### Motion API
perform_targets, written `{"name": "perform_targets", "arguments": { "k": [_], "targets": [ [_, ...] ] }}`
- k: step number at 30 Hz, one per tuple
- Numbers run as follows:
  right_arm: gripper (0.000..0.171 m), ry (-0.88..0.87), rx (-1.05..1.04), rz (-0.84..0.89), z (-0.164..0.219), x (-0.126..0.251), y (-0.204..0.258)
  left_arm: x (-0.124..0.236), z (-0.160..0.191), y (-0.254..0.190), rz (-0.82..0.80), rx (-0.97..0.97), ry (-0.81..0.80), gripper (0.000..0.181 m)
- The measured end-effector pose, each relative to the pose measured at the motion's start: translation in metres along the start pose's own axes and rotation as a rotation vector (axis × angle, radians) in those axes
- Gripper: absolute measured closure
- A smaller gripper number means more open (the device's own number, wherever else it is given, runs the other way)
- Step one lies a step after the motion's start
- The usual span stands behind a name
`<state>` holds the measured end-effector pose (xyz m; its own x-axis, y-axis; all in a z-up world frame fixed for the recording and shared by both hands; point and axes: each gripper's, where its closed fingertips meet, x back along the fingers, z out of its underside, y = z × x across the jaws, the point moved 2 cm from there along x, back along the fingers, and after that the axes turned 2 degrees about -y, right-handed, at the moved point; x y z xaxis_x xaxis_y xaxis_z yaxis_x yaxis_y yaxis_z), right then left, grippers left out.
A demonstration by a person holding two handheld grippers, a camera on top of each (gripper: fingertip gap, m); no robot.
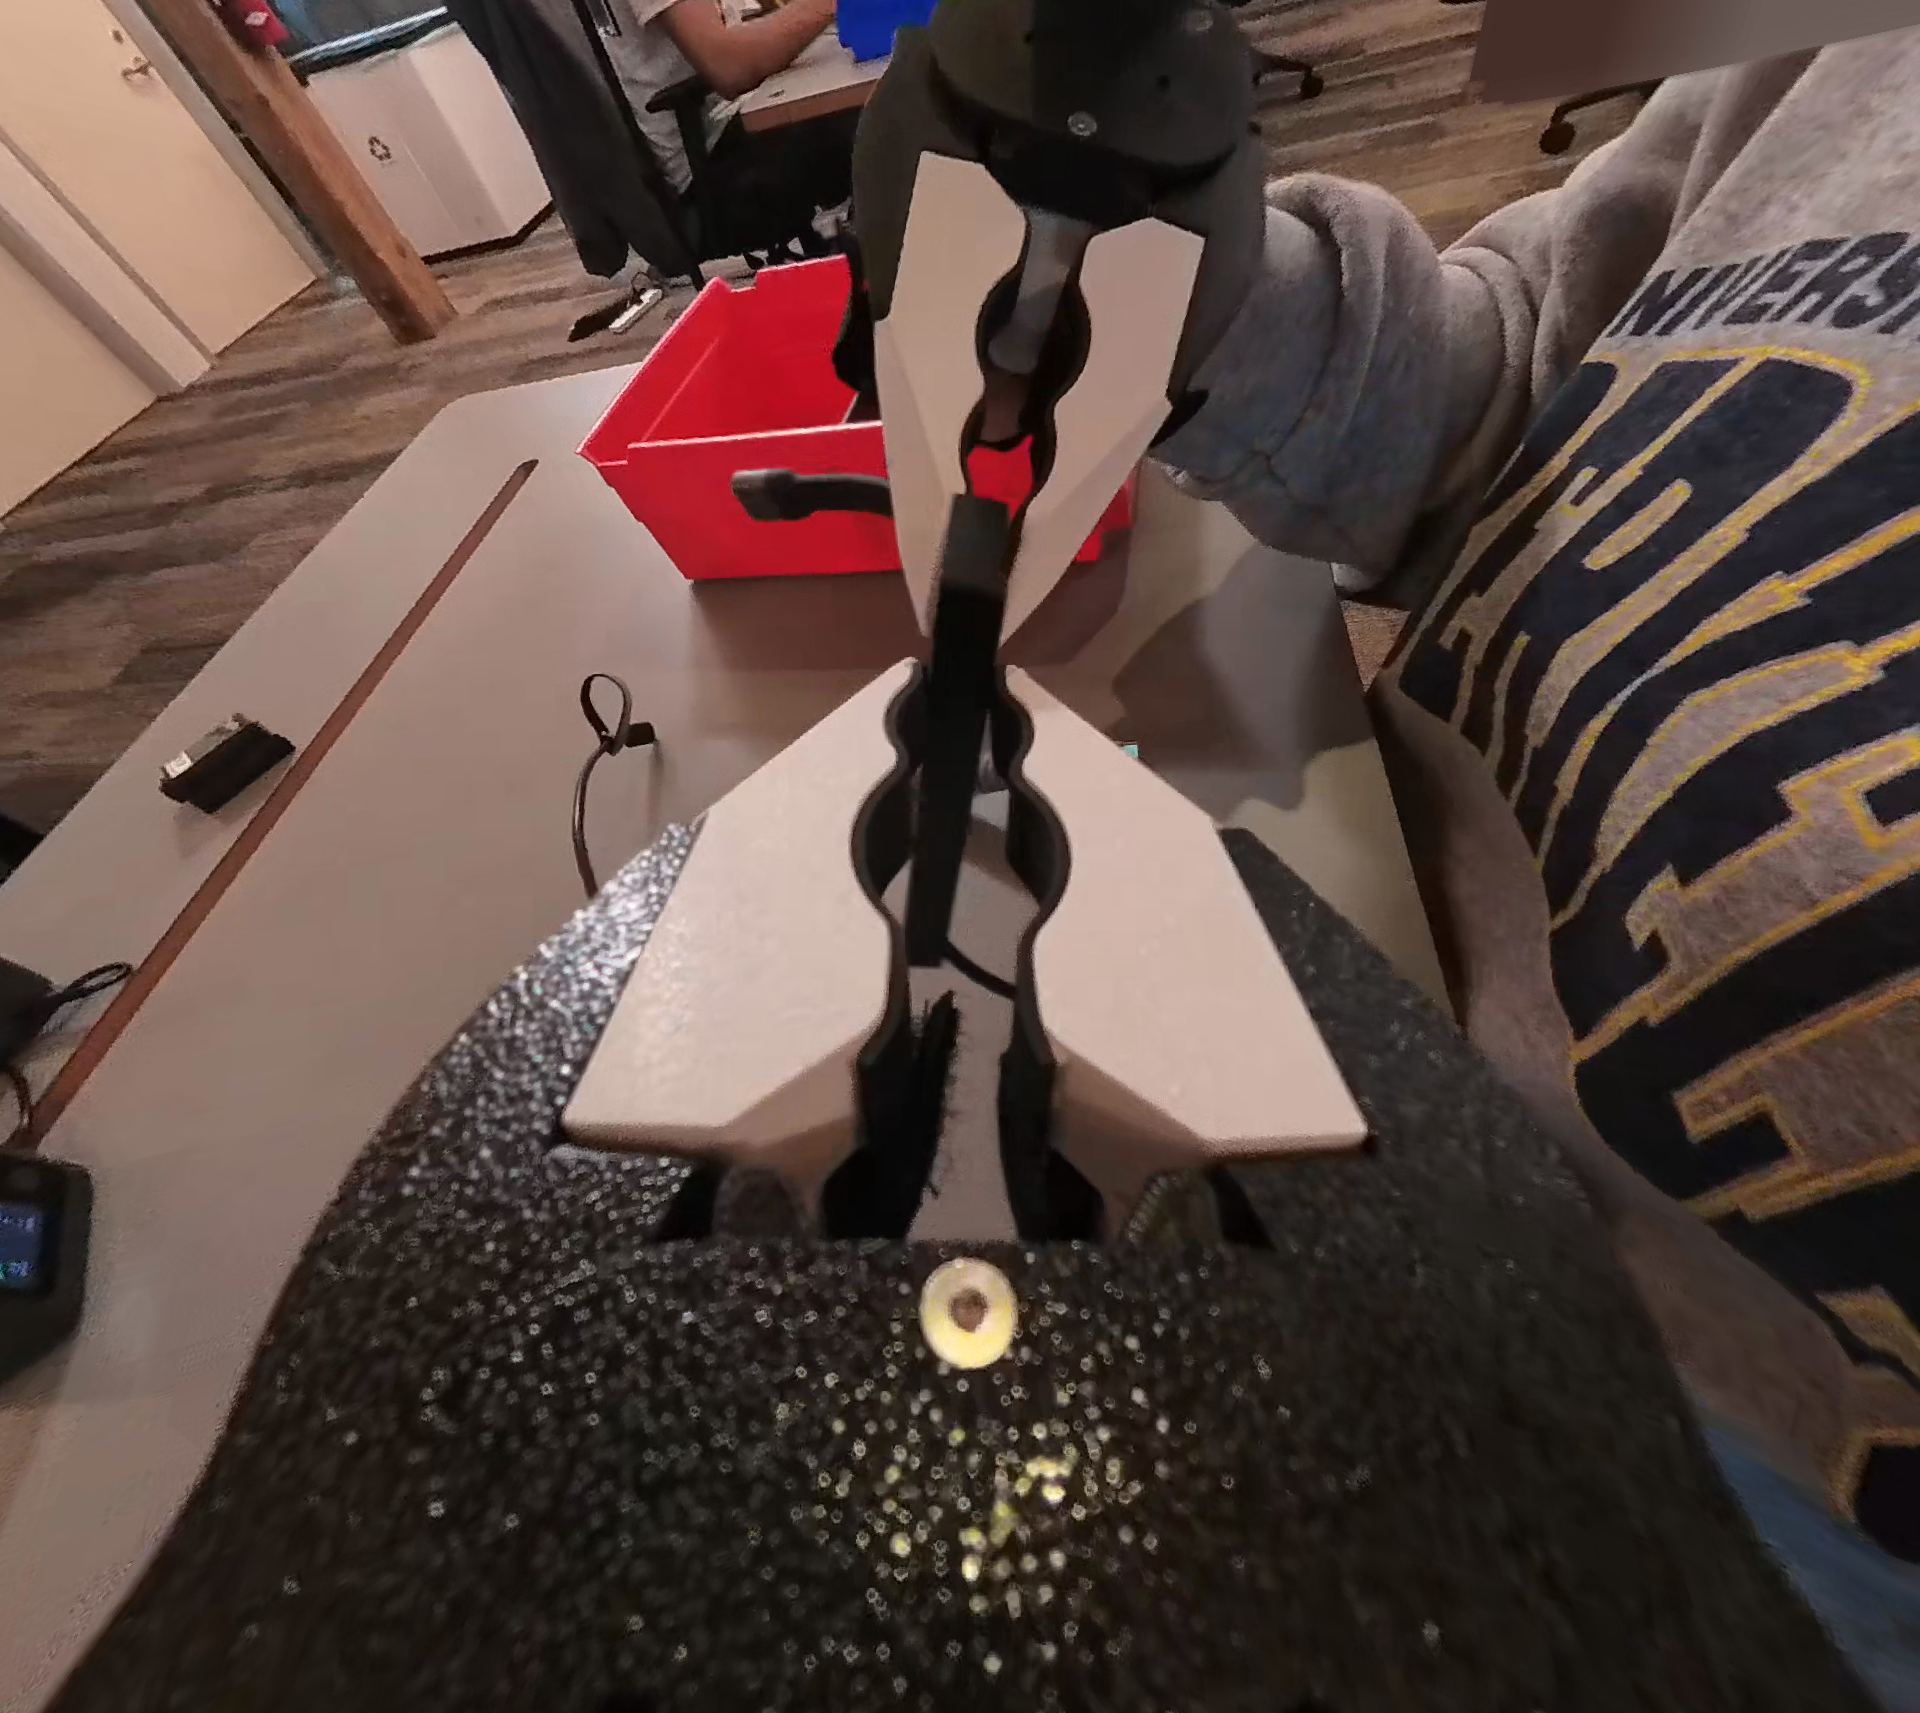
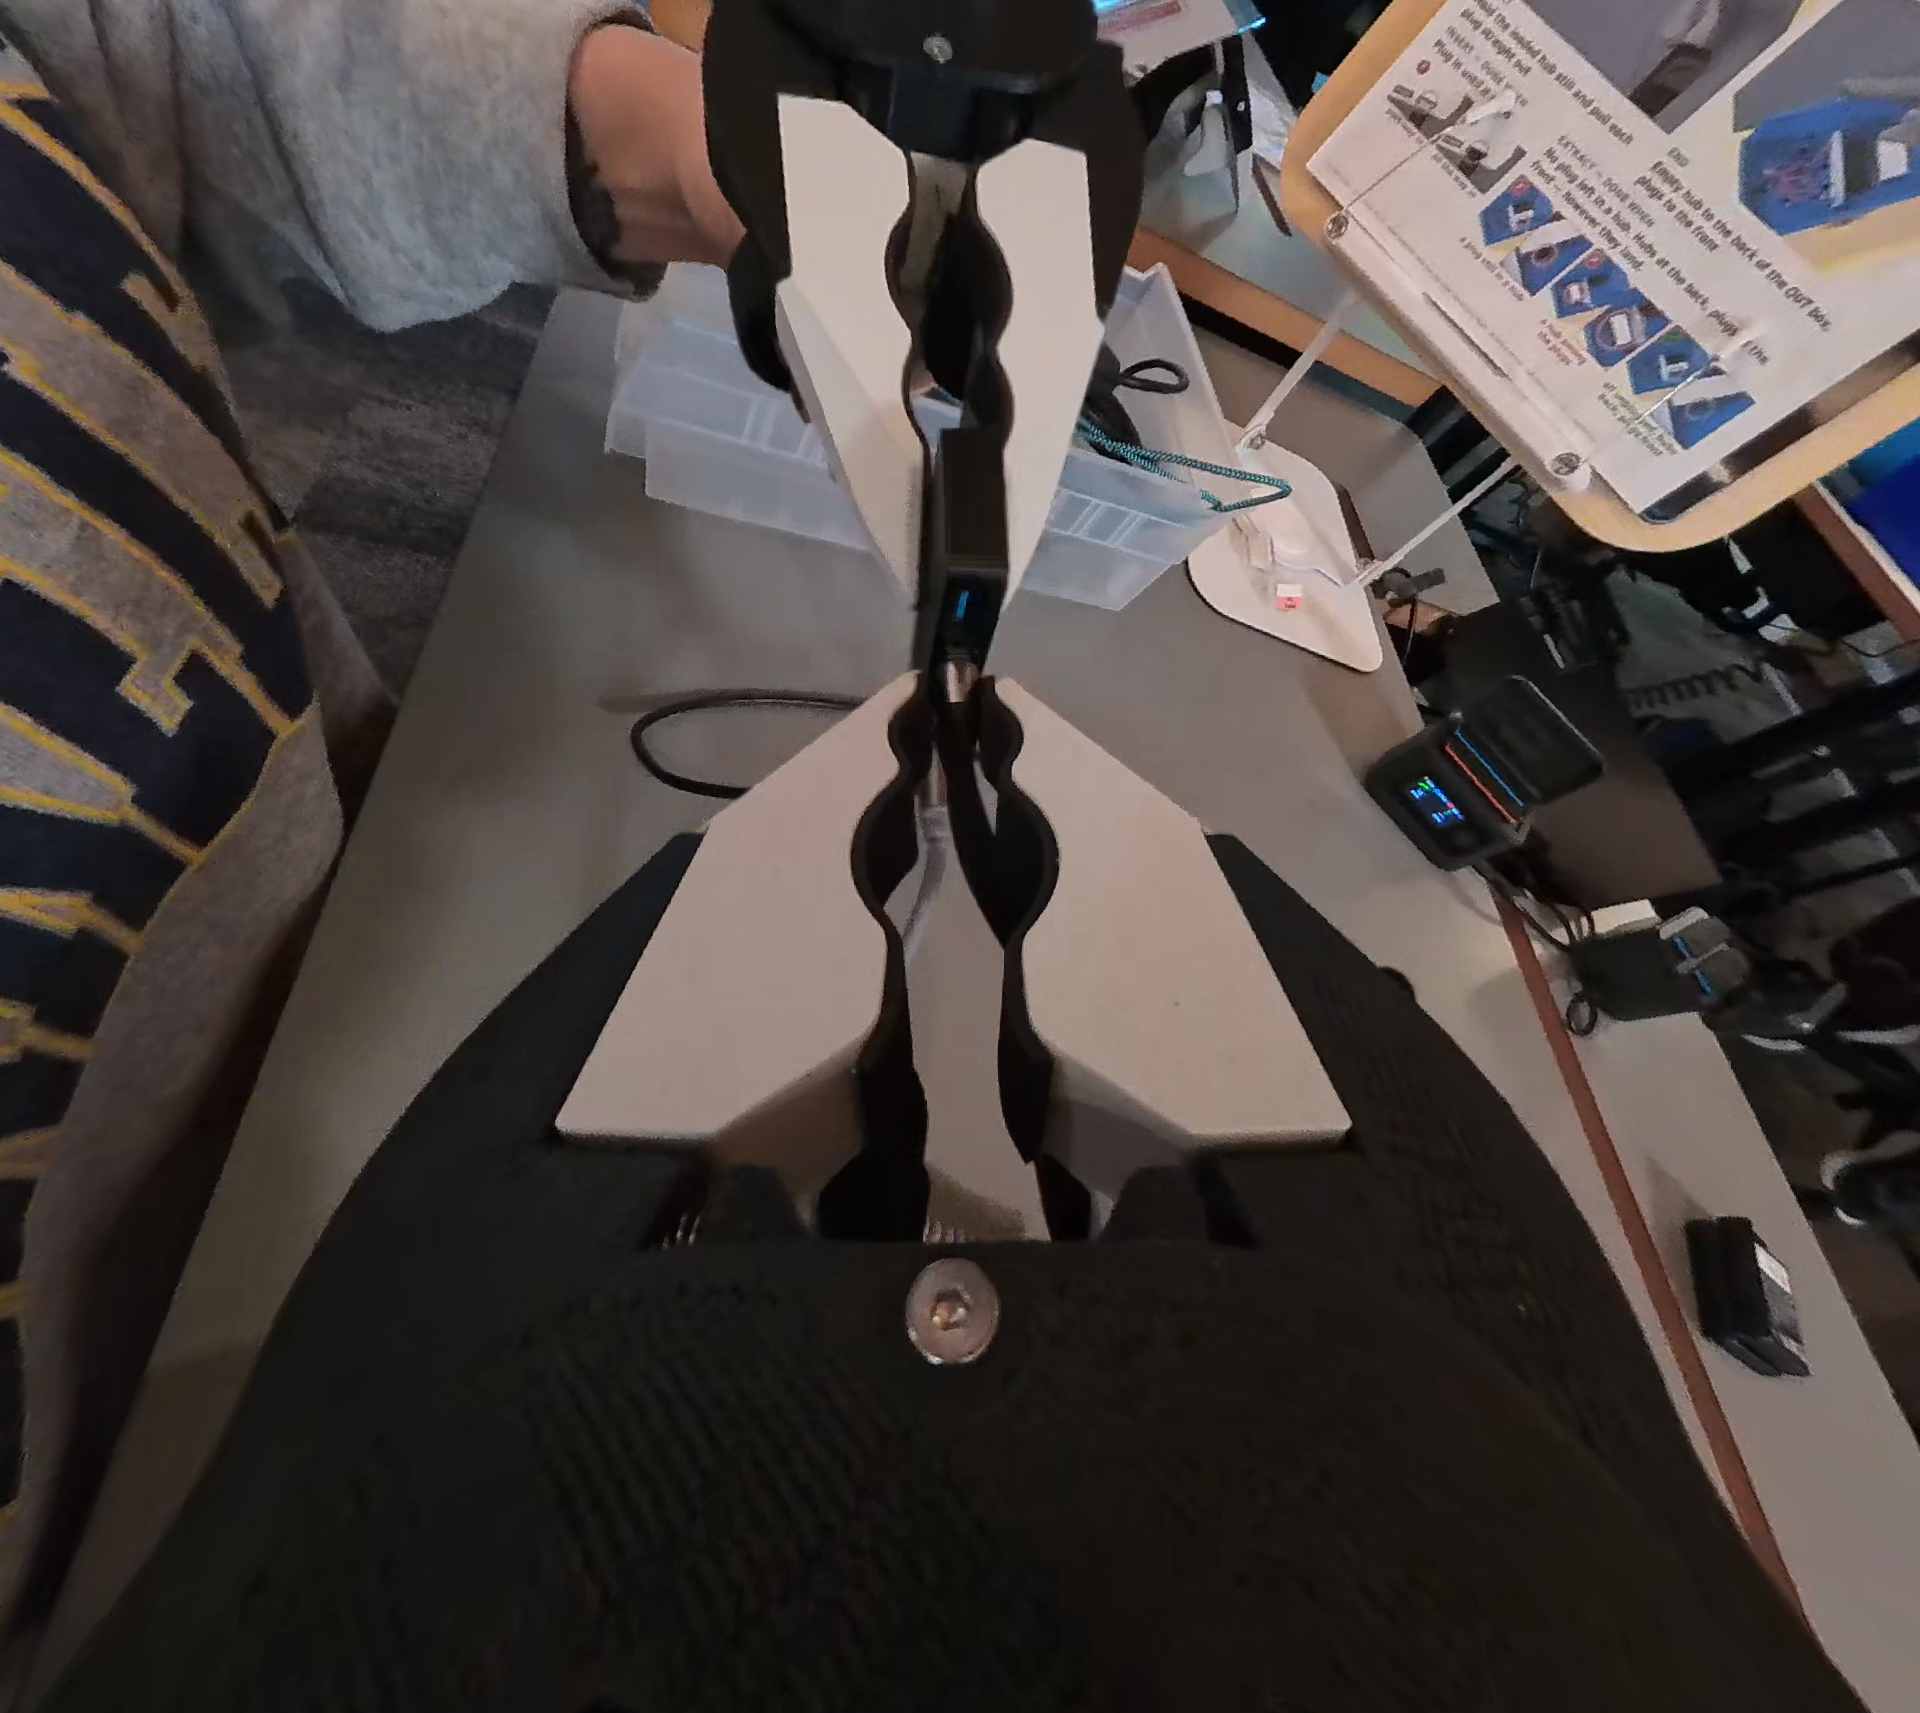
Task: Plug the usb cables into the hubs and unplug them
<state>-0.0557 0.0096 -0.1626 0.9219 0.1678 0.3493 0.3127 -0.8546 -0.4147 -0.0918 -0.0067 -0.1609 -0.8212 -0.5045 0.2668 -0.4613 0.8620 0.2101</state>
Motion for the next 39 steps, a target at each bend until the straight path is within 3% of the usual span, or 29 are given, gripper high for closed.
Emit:
{"name": "perform_targets", "arguments": {
  "k": [3,5,14,16,18,20,24,29,32,34,39],
  "targets": [
    [0.166,0.017,0.023,0.002,0.004,-0.001,0.004,-0.008,0.008,-0.012,0.081,0.026,0.059,0.151],
    [0.166,0.026,0.042,0.008,0.005,-0.003,0.007,-0.010,0.011,-0.005,0.008,-0.051,0.092,0.171],
    [0.166,-0.051,0.062,-0.118,0.002,0.013,0.039,-0.008,0.007,-0.040,0.131,-0.124,0.122,0.172],
    [0.166,0.017,0.047,0.068,0.023,0.043,0.011,0.021,0.017,-0.019,0.001,-0.092,0.139,0.172],
    [0.166,-0.111,-0.066,0.146,0.015,0.079,-0.009,0.036,0.012,-0.011,-0.034,0.014,0.072,0.172],
    [0.166,-0.164,-0.169,0.258,0.008,0.101,-0.035,0.027,0.011,-0.009,-0.087,0.004,0.101,0.172],
    [0.166,-0.215,-0.442,0.272,0.016,0.147,-0.060,0.024,0.001,0.000,-0.162,0.093,0.043,0.173],
    [0.166,-0.050,-0.585,0.382,0.057,0.211,-0.066,0.024,0.002,0.006,-0.187,0.183,-0.012,0.173],
    [0.166,0.278,-0.626,0.425,0.111,0.230,-0.050,0.024,0.008,0.012,-0.222,0.196,0.008,0.173],
    [0.166,0.457,-0.646,0.403,0.146,0.229,-0.033,0.024,0.010,0.018,-0.246,0.210,0.003,0.173],
    [0.165,0.685,-0.710,0.316,0.207,0.208,-0.005,0.016,0.019,0.024,-0.253,0.253,-0.007,0.173]
  ]
}}
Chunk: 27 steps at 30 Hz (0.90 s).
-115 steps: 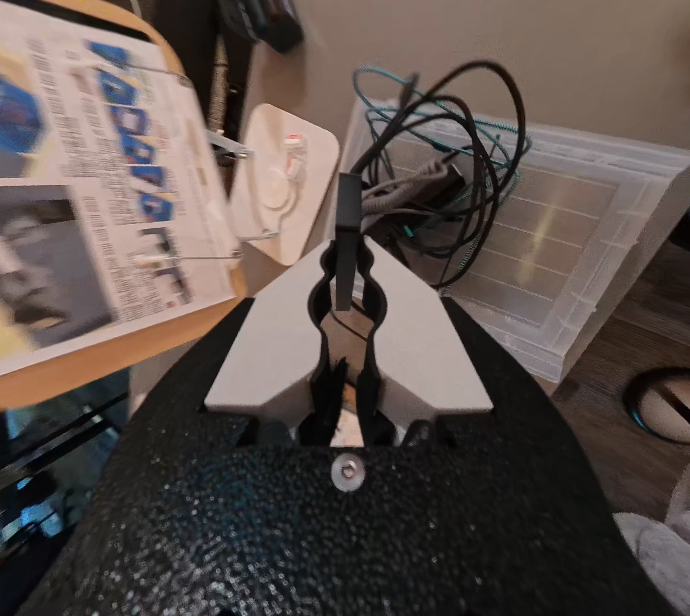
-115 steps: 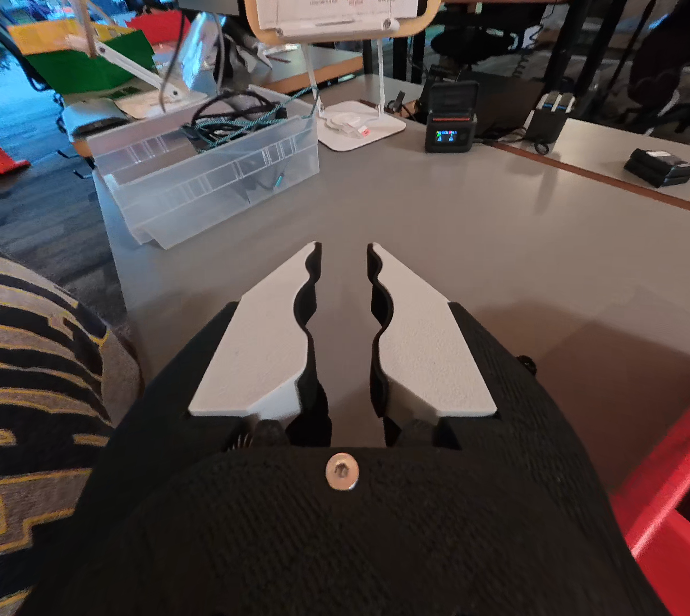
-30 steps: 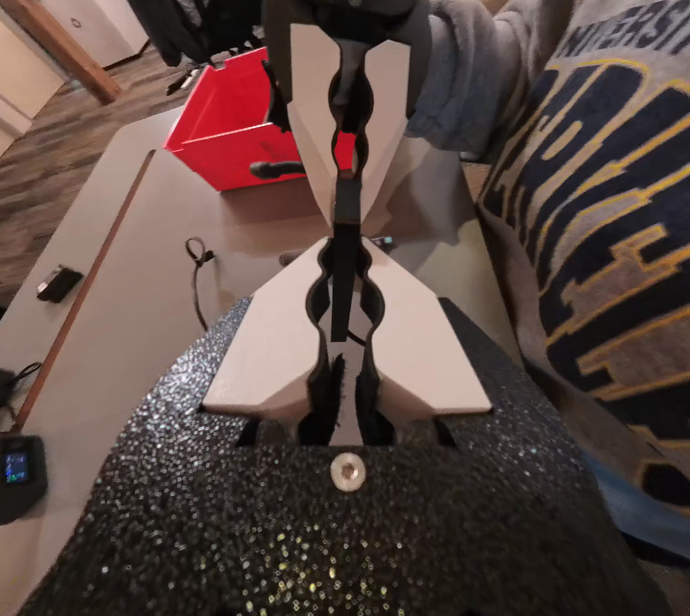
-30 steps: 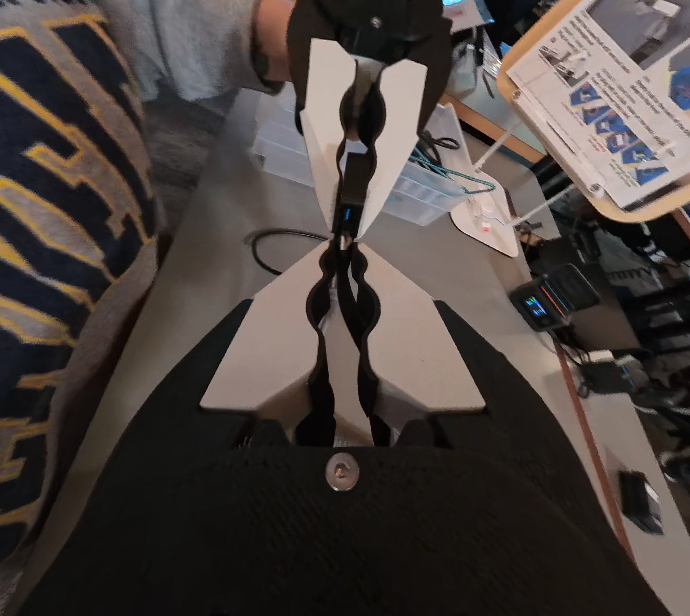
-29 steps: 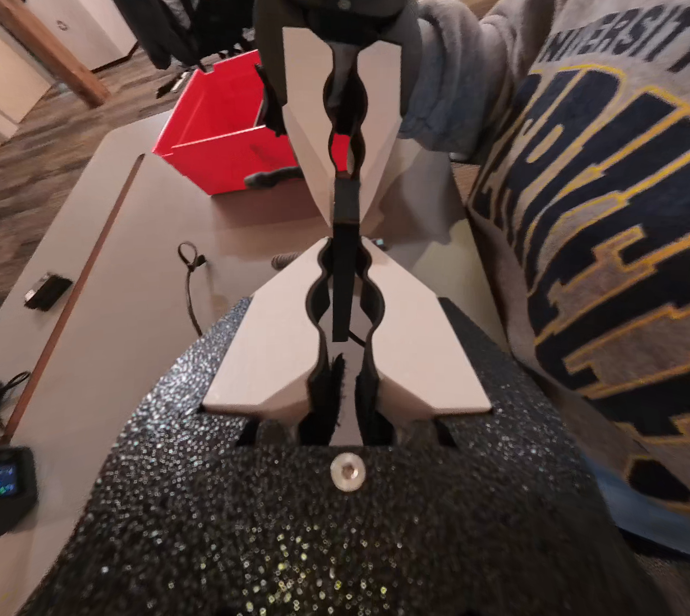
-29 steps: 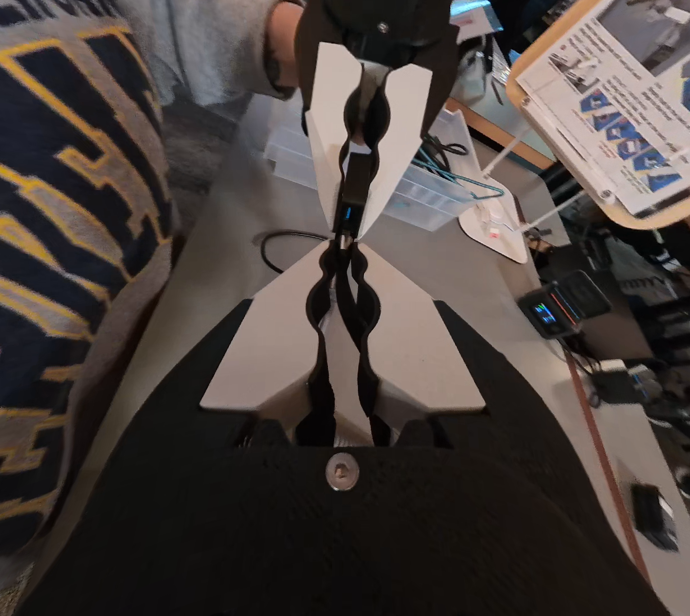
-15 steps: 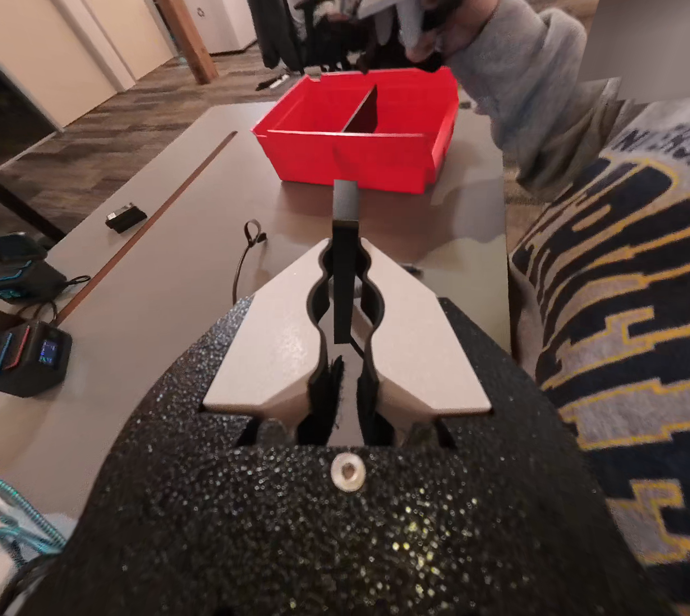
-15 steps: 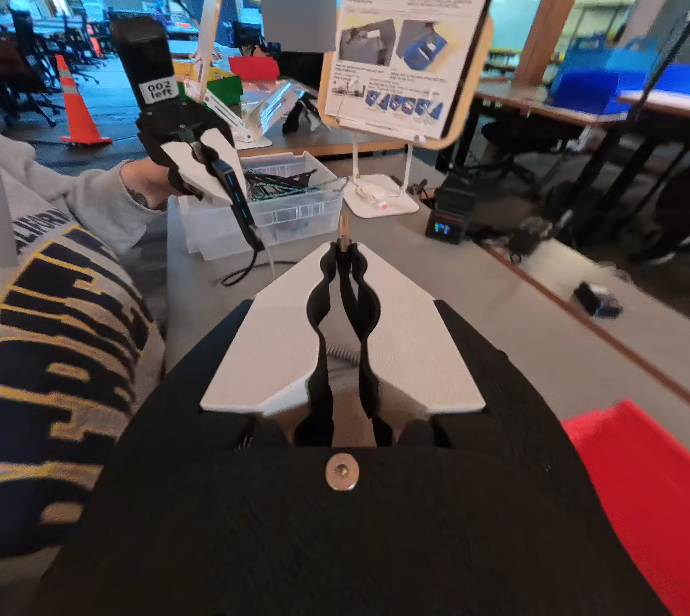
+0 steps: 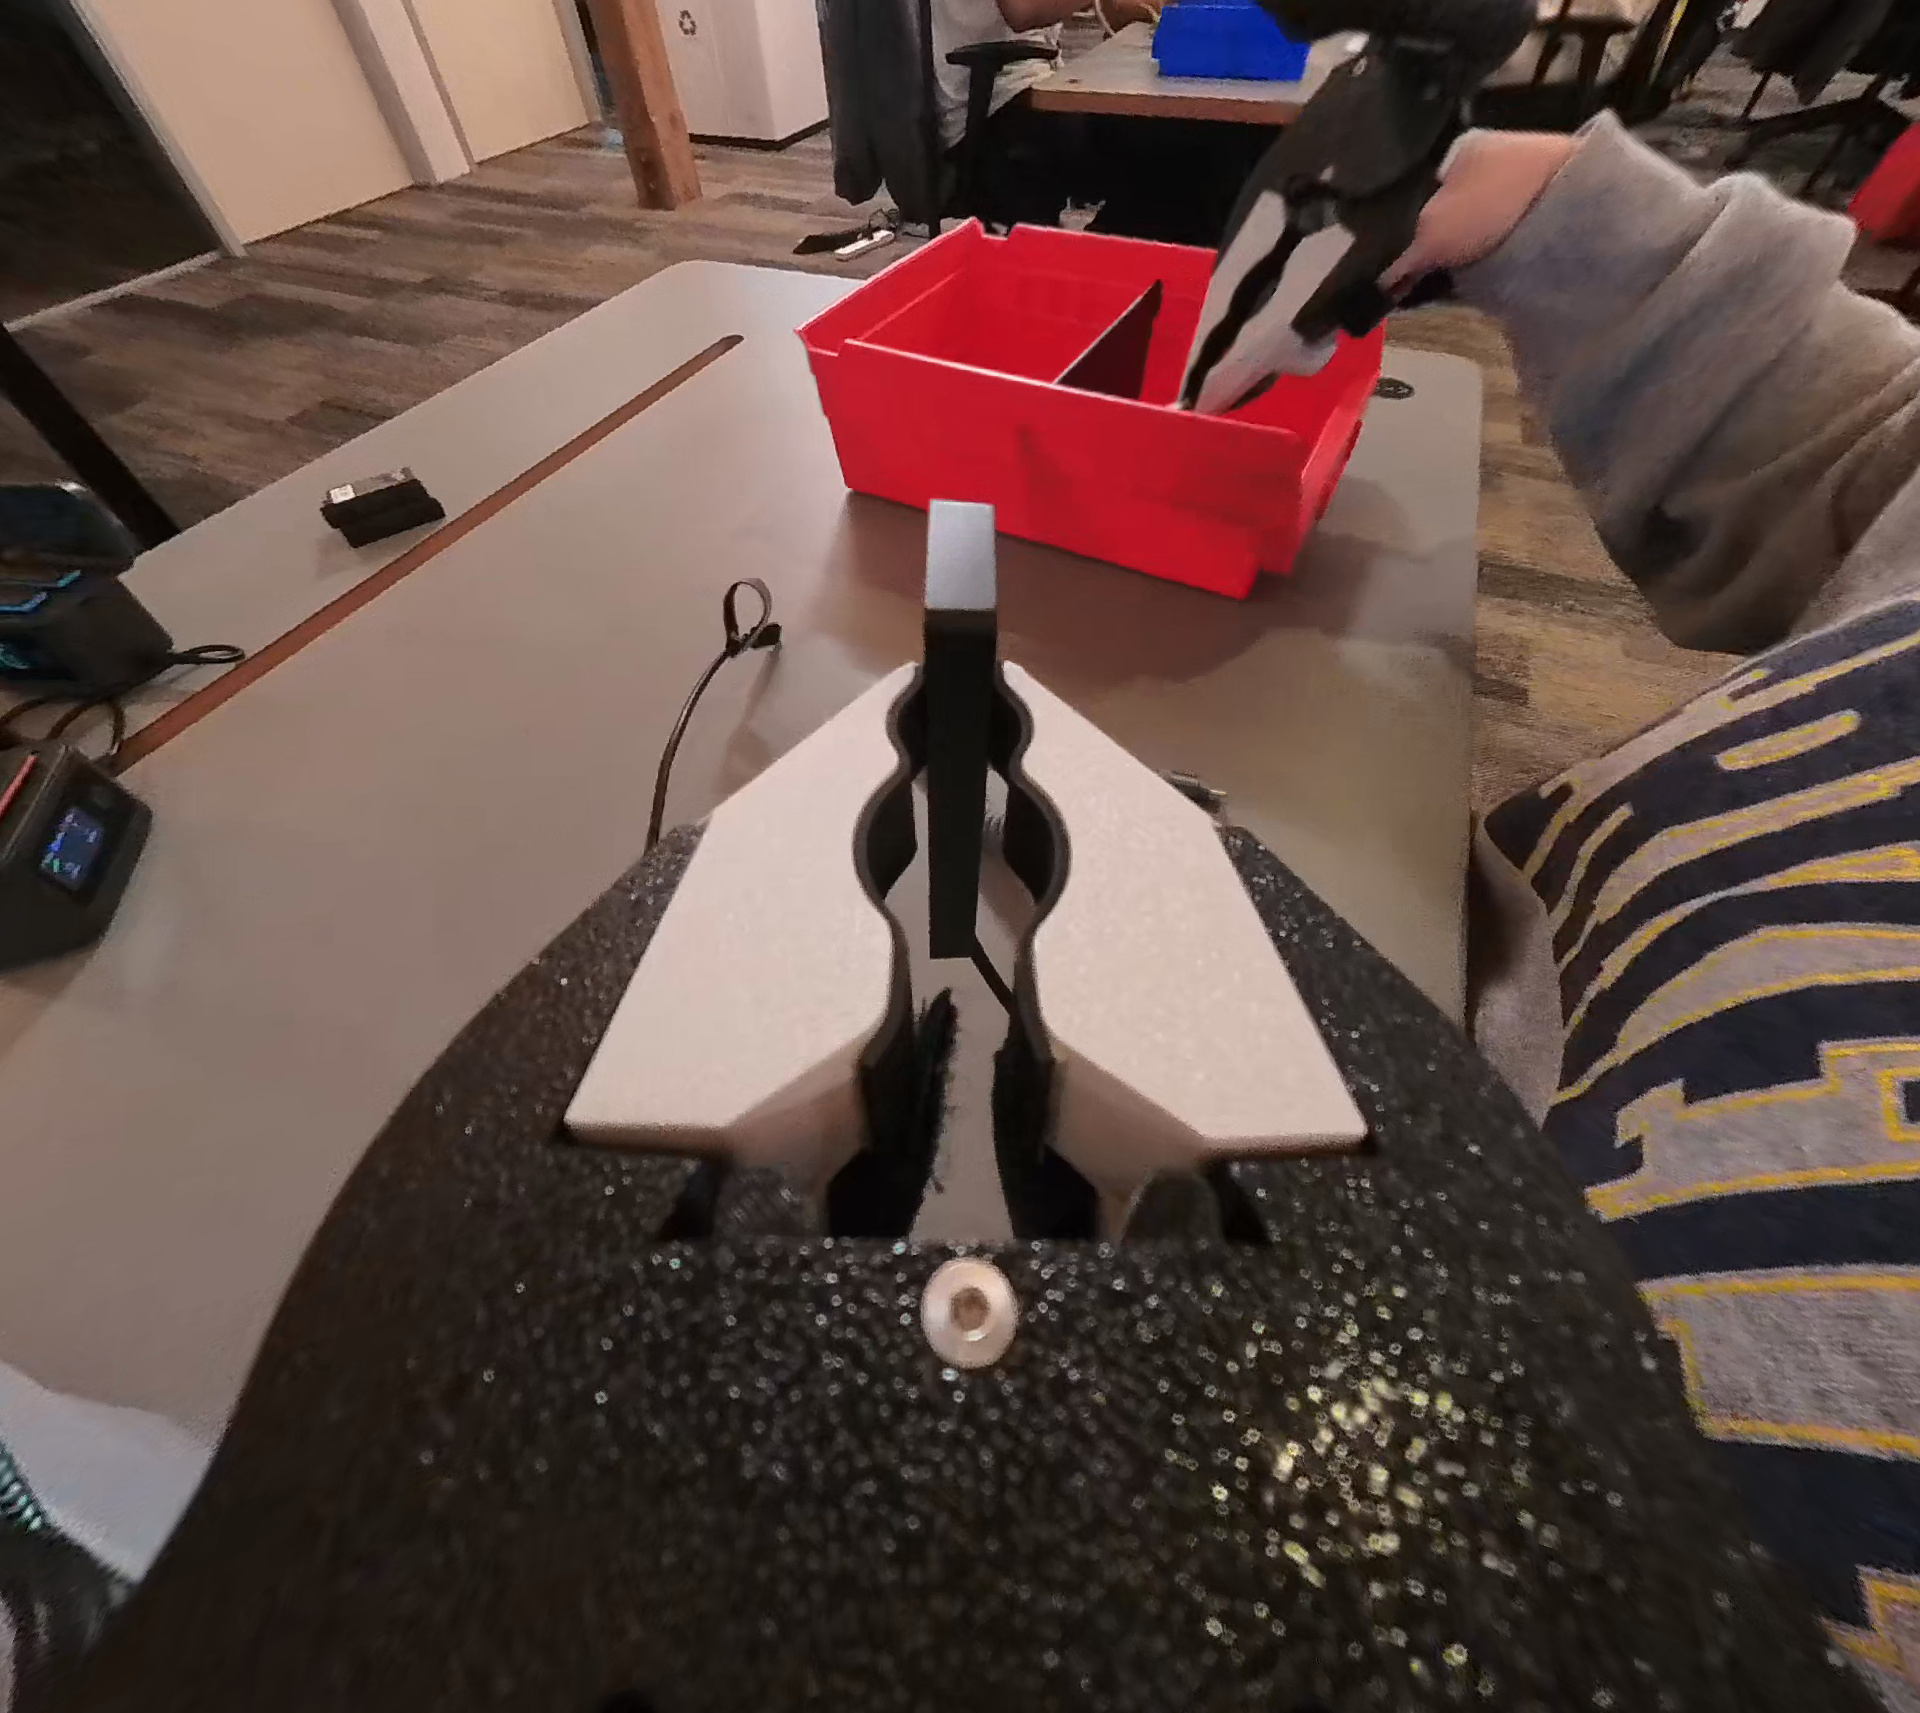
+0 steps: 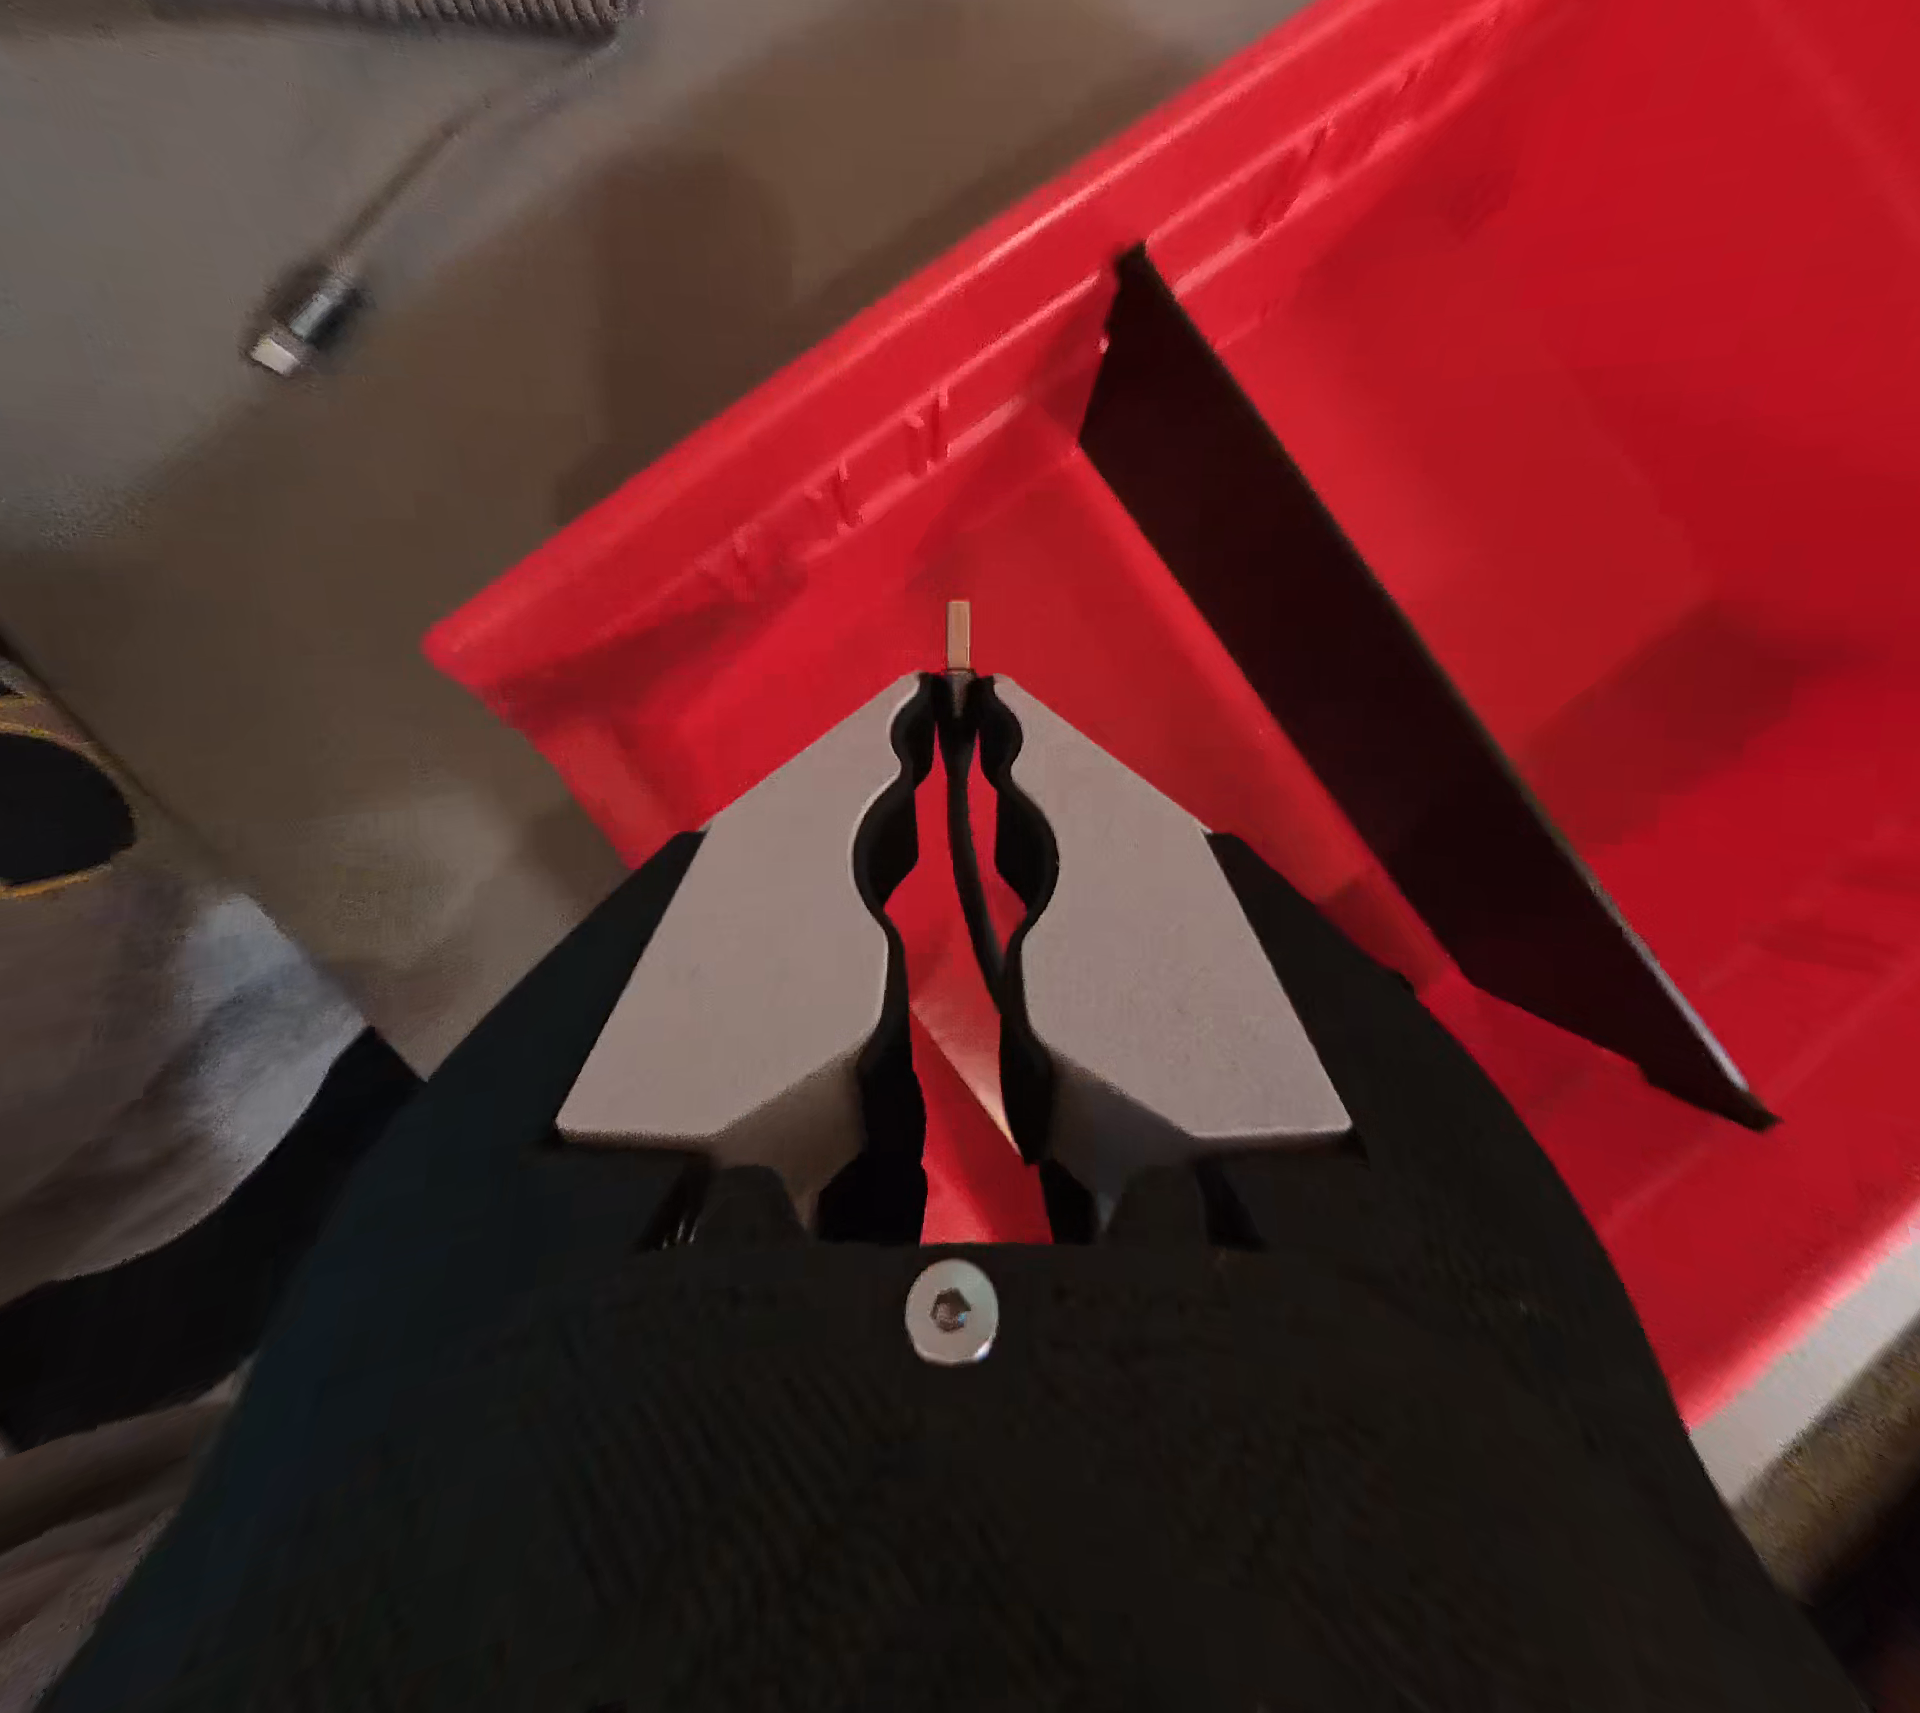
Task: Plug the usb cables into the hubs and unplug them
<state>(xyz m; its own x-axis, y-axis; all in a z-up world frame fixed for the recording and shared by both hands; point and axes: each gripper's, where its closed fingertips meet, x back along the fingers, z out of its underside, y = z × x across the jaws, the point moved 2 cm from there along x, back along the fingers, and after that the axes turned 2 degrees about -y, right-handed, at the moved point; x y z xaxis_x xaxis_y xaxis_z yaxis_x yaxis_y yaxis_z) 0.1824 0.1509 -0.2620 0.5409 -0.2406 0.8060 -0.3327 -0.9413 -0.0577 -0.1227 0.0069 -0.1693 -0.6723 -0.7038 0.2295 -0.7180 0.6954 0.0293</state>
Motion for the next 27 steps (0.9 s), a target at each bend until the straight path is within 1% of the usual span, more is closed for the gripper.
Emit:
{"name": "perform_targets", "arguments": {
  "k": [3,4,5,6,7,8,9,10,11,12,13,14,15,16,17,18,19,20,22,23,24,25,27],
  "targets": [
    [0.164,0.013,0.002,0.000,0.002,-0.016,-0.002,-0.003,0.005,0.005,-0.007,0.025,0.005,0.173],
    [0.155,0.008,-0.005,-0.002,0.000,-0.018,-0.002,-0.003,0.006,0.007,-0.013,0.034,0.005,0.173],
    [0.136,0.013,-0.017,0.011,-0.001,-0.017,-0.003,-0.003,0.007,0.009,-0.020,0.038,0.003,0.173],
    [0.123,0.033,-0.037,0.060,-0.001,-0.011,-0.008,-0.003,0.008,0.010,-0.020,0.038,0.001,0.173],
    [0.117,0.051,-0.056,0.148,-0.003,0.002,-0.016,-0.003,0.008,0.011,-0.018,0.039,0.000,0.173],
    [0.118,0.014,-0.054,0.230,-0.013,0.019,-0.019,-0.002,0.008,0.010,-0.008,0.037,-0.001,0.173],
    [0.120,-0.096,-0.030,0.257,-0.035,0.036,-0.009,-0.002,0.007,0.008,0.008,0.022,-0.002,0.173],
    [0.125,-0.253,0.013,0.244,-0.067,0.051,0.010,-0.003,0.006,0.004,0.025,-0.005,-0.002,0.173],
    [0.125,-0.409,0.084,0.214,-0.101,0.062,0.034,-0.004,0.005,-0.001,0.051,-0.034,-0.001,0.173],
    [0.121,-0.541,0.181,0.184,-0.133,0.065,0.062,-0.006,0.004,-0.008,0.090,-0.066,-0.004,0.173],
    [0.122,-0.635,0.287,0.152,-0.162,0.060,0.091,-0.007,0.002,-0.016,0.130,-0.099,-0.008,0.173],
    [0.125,-0.671,0.393,0.096,-0.181,0.045,0.122,-0.009,0.003,-0.020,0.144,-0.120,-0.001,0.173],
    [0.128,-0.643,0.489,0.011,-0.189,0.024,0.151,-0.010,0.004,-0.023,0.151,-0.148,0.008,0.173],
    [0.131,-0.602,0.559,-0.051,-0.192,0.002,0.170,-0.011,0.006,-0.027,0.173,-0.180,0.012,0.173],
    [0.134,-0.560,0.606,-0.106,-0.192,-0.017,0.182,-0.012,0.008,-0.030,0.190,-0.196,0.013,0.173],
    [0.134,-0.511,0.617,-0.171,-0.189,-0.034,0.190,-0.013,0.008,-0.032,0.195,-0.201,0.010,0.173],
    [0.138,-0.470,0.617,-0.226,-0.186,-0.047,0.195,-0.013,0.009,-0.035,0.213,-0.205,0.005,0.173],
    [0.141,-0.450,0.629,-0.265,-0.183,-0.055,0.198,-0.013,0.008,-0.037,0.224,-0.202,-0.003,0.173],
    [0.139,-0.442,0.637,-0.307,-0.183,-0.063,0.204,-0.012,0.008,-0.038,0.224,-0.202,-0.015,0.173],
    [0.143,-0.448,0.641,-0.324,-0.184,-0.063,0.208,-0.012,0.007,-0.039,0.234,-0.204,-0.022,0.173],
    [0.156,-0.458,0.653,-0.330,-0.186,-0.062,0.212,-0.012,0.007,-0.040,0.232,-0.202,-0.025,0.173],
    [0.162,-0.460,0.671,-0.329,-0.187,-0.062,0.214,-0.012,0.007,-0.039,0.226,-0.206,-0.020,0.173],
    [0.163,-0.458,0.692,-0.334,-0.188,-0.062,0.216,-0.011,0.006,-0.040,0.228,-0.206,-0.021,0.173]
  ]
}}
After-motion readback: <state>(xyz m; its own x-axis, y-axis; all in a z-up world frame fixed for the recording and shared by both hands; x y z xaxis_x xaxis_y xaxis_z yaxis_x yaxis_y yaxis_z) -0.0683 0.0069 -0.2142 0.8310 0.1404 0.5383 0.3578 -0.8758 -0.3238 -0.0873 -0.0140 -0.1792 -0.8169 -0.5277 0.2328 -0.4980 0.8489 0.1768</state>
